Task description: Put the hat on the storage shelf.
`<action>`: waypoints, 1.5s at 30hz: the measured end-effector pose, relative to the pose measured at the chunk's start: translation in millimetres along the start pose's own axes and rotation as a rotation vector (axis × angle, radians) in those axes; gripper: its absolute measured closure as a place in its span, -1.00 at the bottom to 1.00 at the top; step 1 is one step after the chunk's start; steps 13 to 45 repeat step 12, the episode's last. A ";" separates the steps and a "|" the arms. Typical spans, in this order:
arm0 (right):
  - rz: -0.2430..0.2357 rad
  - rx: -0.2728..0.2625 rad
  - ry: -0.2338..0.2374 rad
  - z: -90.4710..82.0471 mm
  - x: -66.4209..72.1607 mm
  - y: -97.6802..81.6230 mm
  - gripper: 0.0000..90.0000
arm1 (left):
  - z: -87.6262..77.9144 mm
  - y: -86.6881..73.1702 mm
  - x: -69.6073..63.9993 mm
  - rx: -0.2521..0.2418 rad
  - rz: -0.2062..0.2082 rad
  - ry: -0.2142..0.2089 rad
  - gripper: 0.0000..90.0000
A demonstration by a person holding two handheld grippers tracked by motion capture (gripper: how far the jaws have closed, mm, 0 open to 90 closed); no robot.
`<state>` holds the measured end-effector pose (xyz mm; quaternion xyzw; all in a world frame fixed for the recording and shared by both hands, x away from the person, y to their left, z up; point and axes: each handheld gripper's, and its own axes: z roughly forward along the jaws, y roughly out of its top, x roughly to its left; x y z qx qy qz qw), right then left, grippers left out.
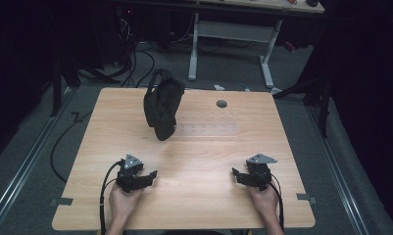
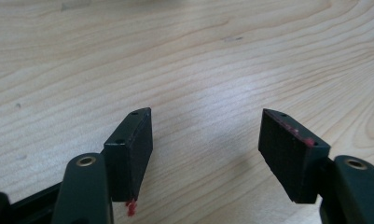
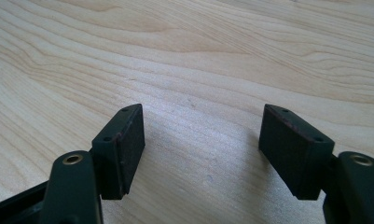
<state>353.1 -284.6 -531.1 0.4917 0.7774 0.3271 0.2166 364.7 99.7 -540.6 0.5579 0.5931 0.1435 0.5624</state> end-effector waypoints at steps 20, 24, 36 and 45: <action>0.000 0.000 0.000 0.0 0.0 0.0 -0.30 | 3.7 -10.1 -7.1 -0.001 0.115 0.028 -0.35; 0.000 0.000 0.000 0.0 0.0 0.0 -0.30 | 3.7 -10.1 -7.1 -0.001 0.115 0.028 -0.35; 0.000 0.000 0.000 0.0 0.0 0.0 -0.30 | 3.7 -10.1 -7.1 -0.001 0.115 0.028 -0.35; 0.000 0.000 0.000 0.0 0.0 0.0 -0.30 | 3.7 -10.1 -7.1 -0.001 0.115 0.028 -0.35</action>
